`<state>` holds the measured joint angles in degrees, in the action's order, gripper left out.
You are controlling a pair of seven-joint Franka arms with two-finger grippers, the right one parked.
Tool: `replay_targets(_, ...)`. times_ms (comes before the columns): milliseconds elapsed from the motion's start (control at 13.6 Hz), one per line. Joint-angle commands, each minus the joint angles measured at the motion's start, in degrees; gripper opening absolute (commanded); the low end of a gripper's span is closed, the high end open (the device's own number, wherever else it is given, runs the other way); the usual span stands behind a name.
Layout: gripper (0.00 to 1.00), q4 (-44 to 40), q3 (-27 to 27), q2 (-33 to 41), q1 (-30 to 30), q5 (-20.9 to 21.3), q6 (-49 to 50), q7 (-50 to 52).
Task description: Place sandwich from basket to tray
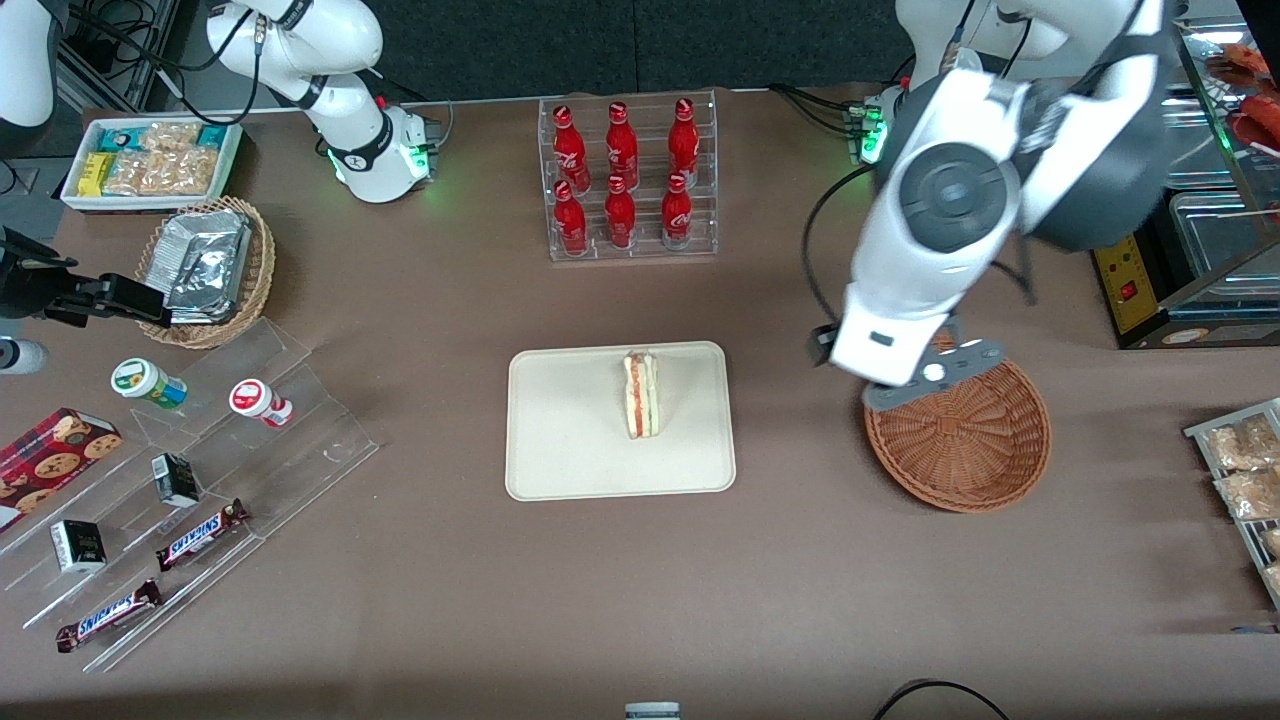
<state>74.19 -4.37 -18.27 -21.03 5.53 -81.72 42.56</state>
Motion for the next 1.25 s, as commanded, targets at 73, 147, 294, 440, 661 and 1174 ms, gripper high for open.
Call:
replay_targets(73, 0.99, 4.3, -0.6, 8.1, 8.8, -0.3, 2.7, -12.9)
replay_targets(147, 0.99, 6.6, -0.5, 10.6, 11.1, -0.3, 2.7, -18.0)
replay_targets(294, 0.99, 11.6, -0.6, 14.9, 15.1, -0.5, 2.6, -27.8)
replay_targets(440, 0.99, 15.8, 0.8, 19.1, 17.3, -2.4, 2.4, -34.7)
replay_targets(661, 0.99, 23.6, 4.5, 27.6, 17.3, -4.3, 1.9, -39.3)
replay_targets(1174, 0.99, 17.4, 4.5, 24.9, 18.2, -3.9, 3.6, -42.5)
